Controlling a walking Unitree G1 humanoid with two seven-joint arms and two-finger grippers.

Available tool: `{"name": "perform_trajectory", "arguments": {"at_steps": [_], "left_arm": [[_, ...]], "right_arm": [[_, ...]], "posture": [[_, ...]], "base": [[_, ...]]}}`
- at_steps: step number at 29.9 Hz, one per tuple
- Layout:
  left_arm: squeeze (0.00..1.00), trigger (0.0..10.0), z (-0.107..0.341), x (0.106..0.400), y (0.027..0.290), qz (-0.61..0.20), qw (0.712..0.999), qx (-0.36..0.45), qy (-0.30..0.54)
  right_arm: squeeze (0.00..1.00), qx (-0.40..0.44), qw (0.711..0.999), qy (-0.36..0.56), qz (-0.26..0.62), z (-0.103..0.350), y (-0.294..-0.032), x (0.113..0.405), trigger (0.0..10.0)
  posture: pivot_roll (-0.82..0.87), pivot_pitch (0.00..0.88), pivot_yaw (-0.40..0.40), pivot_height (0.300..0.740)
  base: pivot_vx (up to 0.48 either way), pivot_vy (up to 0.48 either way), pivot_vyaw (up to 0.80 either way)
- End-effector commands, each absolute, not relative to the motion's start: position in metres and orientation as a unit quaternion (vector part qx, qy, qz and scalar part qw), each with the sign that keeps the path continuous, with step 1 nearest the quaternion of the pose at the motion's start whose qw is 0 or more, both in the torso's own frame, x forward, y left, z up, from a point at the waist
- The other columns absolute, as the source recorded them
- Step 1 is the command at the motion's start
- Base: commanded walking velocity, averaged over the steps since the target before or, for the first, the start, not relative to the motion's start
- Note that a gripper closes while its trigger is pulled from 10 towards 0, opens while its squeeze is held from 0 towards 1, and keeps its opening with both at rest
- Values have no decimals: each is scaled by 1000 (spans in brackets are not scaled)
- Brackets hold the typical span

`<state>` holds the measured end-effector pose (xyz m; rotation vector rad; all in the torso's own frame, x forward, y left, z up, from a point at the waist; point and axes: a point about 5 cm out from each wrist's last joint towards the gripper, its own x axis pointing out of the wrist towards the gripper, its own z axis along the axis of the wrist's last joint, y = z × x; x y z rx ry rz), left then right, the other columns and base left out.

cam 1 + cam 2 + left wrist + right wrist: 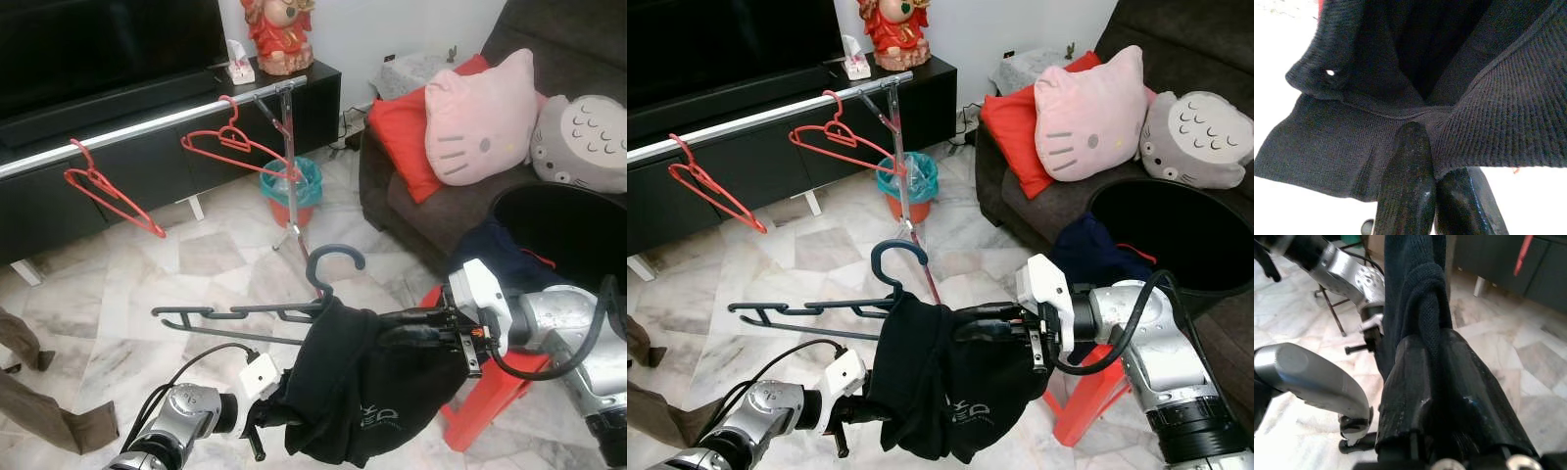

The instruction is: Hang hanger

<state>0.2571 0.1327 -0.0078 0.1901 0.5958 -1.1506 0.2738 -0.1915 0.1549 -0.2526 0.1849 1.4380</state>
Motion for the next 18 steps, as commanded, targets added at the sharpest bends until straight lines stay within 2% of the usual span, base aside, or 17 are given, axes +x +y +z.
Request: {"name": "perform_trajectory", "arguments": {"at_steps": [1, 3, 6, 10, 11, 12, 18], "left_arm": [[0, 0, -9, 256, 139, -531, 792, 113, 279], [0, 0, -9, 257, 140, -524, 798, 114, 275], [0, 0, -7, 262, 148, -490, 819, 142, 262], [0, 275, -7, 261, 150, -494, 813, 158, 264], [0, 4353, -7, 261, 150, -494, 812, 162, 264], [0, 10000, -8, 261, 152, -491, 813, 166, 266], [0, 10000, -11, 260, 159, -481, 804, 216, 274]], "right_arm": [[0, -131, 746, 105, 644, 147, -198, 273, 0], [0, -131, 743, 114, 647, 143, -201, 270, 0], [0, -144, 759, 150, 617, 127, -213, 268, 0], [0, -164, 773, 170, 589, 116, -221, 269, 0], [0, -164, 777, 170, 584, 115, -222, 270, 0], [0, -161, 781, 169, 579, 114, -224, 271, 0], [0, -162, 783, 174, 575, 113, -231, 269, 0]], "posture": [[-85, 9, 43, 740], [-85, 9, 43, 740], [-83, 6, 44, 740], [-83, 2, 47, 740], [-83, 2, 48, 740], [-83, 2, 48, 740], [-82, 11, 48, 740]], "base": [[0, 0, 0], [0, 0, 0], [0, 0, 0], [0, 0, 0], [0, 0, 0], [0, 0, 0], [0, 0, 0]]}}
